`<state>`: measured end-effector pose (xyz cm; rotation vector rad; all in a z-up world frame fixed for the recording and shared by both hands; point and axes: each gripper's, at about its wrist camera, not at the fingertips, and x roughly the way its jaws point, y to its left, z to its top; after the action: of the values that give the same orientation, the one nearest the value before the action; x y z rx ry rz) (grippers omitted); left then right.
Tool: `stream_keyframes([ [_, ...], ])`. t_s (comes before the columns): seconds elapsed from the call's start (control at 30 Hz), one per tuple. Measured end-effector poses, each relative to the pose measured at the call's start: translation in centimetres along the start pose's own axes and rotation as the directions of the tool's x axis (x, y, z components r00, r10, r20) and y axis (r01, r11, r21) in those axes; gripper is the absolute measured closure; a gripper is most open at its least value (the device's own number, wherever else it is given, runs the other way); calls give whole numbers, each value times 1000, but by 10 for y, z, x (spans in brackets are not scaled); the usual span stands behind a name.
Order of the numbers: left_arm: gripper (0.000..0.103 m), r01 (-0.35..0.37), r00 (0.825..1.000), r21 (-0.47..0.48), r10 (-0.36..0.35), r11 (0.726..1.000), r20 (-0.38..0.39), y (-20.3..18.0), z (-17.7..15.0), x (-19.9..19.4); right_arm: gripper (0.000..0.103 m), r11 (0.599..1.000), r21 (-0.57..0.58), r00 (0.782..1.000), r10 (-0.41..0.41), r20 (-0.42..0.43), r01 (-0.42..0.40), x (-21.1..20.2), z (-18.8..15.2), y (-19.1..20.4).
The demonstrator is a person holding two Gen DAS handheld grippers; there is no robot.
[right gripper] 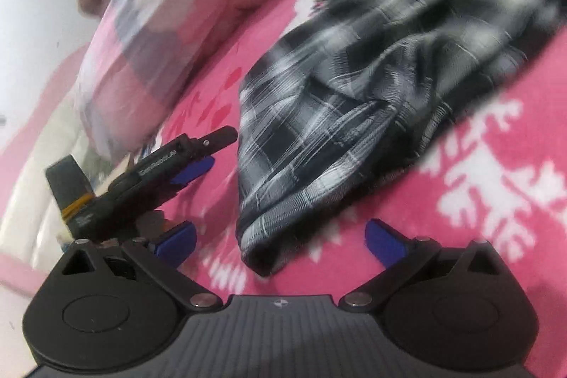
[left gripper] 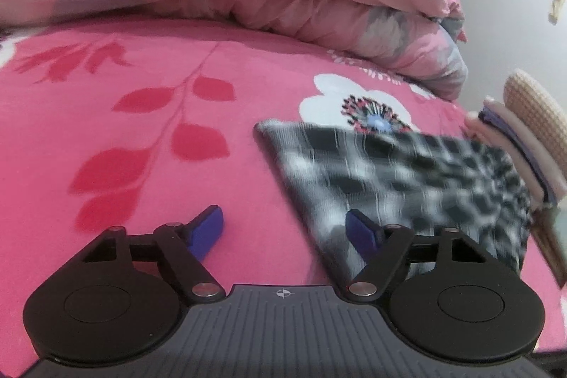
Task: Fold clothes
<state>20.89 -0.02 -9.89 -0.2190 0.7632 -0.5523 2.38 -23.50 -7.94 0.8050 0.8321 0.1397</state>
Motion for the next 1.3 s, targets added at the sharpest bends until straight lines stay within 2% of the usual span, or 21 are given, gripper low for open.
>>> stream_keyframes([
  [0.07,43,22,1000,-16,-22,1000,-14,2,10,15,0,999,41,1000,5,16,-5,9,8,-3],
  [0.2,52,52,998,-49,-53,997,-15,5,23,39,0,998,67,999,15,38,-18,22,18,0],
  [0.23,59,59,998,-52,-60,997,-16,5,25,44,0,997,71,999,15,38,-18,21,18,0],
  [0.27,66,65,998,-58,-66,996,-16,6,27,48,2,997,75,999,15,38,-18,21,18,1],
  [0.3,69,72,997,-72,-74,995,-15,7,28,51,5,996,87,999,13,42,-17,20,18,0],
  [0.33,74,82,996,-85,-84,993,-11,9,28,54,11,995,102,999,11,48,-16,18,17,-3],
  [0.47,90,114,993,-113,-114,987,10,11,27,59,13,990,136,997,23,73,-33,23,20,-8],
  [0.53,93,127,992,-122,-125,984,20,12,27,60,17,989,140,994,37,103,-51,29,21,-9],
  [0.6,95,130,991,-124,-128,984,29,11,28,59,31,987,142,989,51,136,-71,34,22,-12],
  [0.63,96,127,992,-122,-124,984,35,10,29,58,52,985,158,989,52,140,-74,35,22,-15],
  [0.67,97,122,992,-121,-118,985,44,8,30,56,78,981,179,989,51,138,-75,37,21,-19],
  [0.73,98,116,992,-124,-109,985,58,6,32,52,91,964,246,989,70,129,-100,39,19,-30],
  [0.8,98,112,992,-129,-104,985,69,5,34,47,92,952,281,987,87,136,-123,37,15,-34],
  [0.97,99,96,993,-116,-87,989,76,7,42,22,93,955,273,987,83,140,-119,28,9,-20],
  [1.07,99,46,997,-97,-40,994,69,20,49,-3,93,959,255,987,97,125,-126,25,6,-6],
  [1.3,99,-69,996,-53,72,996,59,51,65,-63,93,957,212,980,200,4,-196,44,-25,44],
])
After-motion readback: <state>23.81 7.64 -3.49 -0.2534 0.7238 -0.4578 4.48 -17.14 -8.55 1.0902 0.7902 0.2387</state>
